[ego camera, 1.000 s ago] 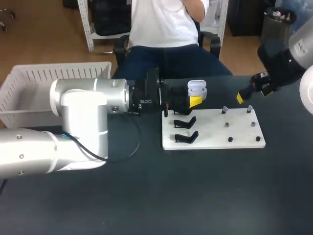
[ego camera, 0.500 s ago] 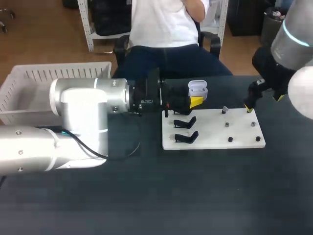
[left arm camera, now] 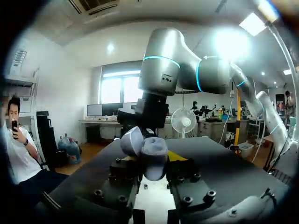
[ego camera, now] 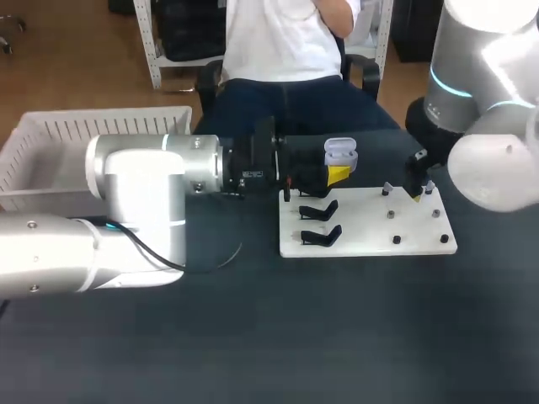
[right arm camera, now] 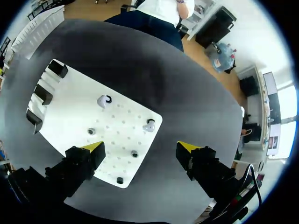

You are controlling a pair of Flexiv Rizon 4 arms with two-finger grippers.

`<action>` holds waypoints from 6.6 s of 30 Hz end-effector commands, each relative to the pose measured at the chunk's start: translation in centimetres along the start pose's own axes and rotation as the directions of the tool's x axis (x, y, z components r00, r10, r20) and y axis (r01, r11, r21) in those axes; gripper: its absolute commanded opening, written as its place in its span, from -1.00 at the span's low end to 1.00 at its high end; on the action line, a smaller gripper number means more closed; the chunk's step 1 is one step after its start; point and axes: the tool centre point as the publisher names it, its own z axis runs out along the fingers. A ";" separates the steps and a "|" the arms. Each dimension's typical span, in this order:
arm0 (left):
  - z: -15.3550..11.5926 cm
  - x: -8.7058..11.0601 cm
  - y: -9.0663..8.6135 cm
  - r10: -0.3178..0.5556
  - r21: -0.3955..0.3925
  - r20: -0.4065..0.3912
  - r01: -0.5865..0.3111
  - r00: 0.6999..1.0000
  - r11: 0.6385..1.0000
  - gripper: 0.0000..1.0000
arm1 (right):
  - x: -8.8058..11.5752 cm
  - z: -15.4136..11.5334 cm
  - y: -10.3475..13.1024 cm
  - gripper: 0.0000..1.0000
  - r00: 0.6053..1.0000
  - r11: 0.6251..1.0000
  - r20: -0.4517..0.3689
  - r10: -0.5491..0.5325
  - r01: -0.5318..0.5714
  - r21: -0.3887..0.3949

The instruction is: Pick up each earbud case from the left stands, insert the matching earbuds, close the lid, and place the case in the box.

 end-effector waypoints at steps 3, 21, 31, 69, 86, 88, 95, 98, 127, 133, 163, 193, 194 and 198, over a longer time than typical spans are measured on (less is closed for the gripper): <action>0.0 0.1 -0.1 0.003 -0.004 0.005 -0.003 1.000 1.000 -1.00 | -1.9 1.5 -0.1 1.00 0.998 1.000 -0.053 -0.013 0.012 -0.020; 0.0 0.1 -0.1 0.003 -0.004 0.005 -0.003 1.000 1.000 -1.00 | -1.6 3.0 -0.6 0.37 0.988 0.999 -0.155 -0.026 0.019 -0.048; 0.0 0.1 -0.1 0.003 -0.004 0.005 -0.003 1.000 1.000 -1.00 | -1.5 3.2 -1.0 0.05 0.984 0.999 -0.181 -0.004 -0.005 -0.053; 0.0 0.1 -0.1 0.003 -0.004 0.005 -0.003 1.000 1.000 -1.00 | -1.8 3.9 -1.2 -0.19 0.979 0.998 -0.205 0.016 -0.027 -0.051; 0.0 0.1 -0.1 0.003 -0.004 0.005 -0.003 1.000 1.000 -1.00 | -2.0 4.2 -1.4 -0.91 0.978 0.997 -0.203 0.040 -0.052 -0.053; 0.0 0.1 -0.1 0.003 -0.004 0.005 -0.003 1.000 1.000 -1.00 | -2.0 4.3 -1.3 -1.00 0.979 0.997 -0.202 0.040 -0.052 -0.054; 0.0 0.1 -0.1 0.003 -0.004 0.005 -0.003 1.000 1.000 -1.00 | -1.7 3.3 -1.4 -1.00 0.980 0.997 -0.192 0.054 -0.063 -0.040; 0.0 0.1 -0.1 0.003 -0.004 0.005 -0.003 1.000 1.000 -1.00 | -1.5 2.3 -1.6 -1.00 0.980 0.997 -0.188 0.063 -0.070 -0.033; 0.0 0.1 -0.1 0.003 -0.004 0.005 -0.003 1.000 1.000 -1.00 | 0.6 -10.5 3.7 -1.00 0.973 0.997 -0.229 0.023 -0.039 -0.065; 0.0 0.1 -0.1 0.003 -0.004 0.005 -0.003 1.000 1.000 -1.00 | 0.8 -10.1 3.5 -1.00 0.971 0.991 -0.217 0.098 -0.115 -0.067; 0.0 0.1 -0.1 0.003 -0.004 0.005 -0.003 1.000 1.000 -1.00 | 2.2 -12.6 5.4 -1.00 0.770 0.784 -0.169 0.616 -0.619 0.036; 0.0 0.1 -0.1 0.003 -0.004 0.005 -0.003 1.000 1.000 -1.00 | -1.4 -16.7 8.1 -1.00 0.606 0.623 -0.174 0.776 -0.780 0.063; 0.0 0.1 -0.1 0.003 -0.004 0.005 -0.003 1.000 1.000 -1.00 | -1.7 -16.8 8.4 -1.00 0.607 0.624 -0.168 0.777 -0.779 0.066; 0.0 0.1 -0.1 0.003 -0.004 0.005 -0.003 1.000 1.000 -1.00 | -2.7 -16.9 10.1 -1.00 0.632 0.647 -0.156 0.759 -0.759 0.076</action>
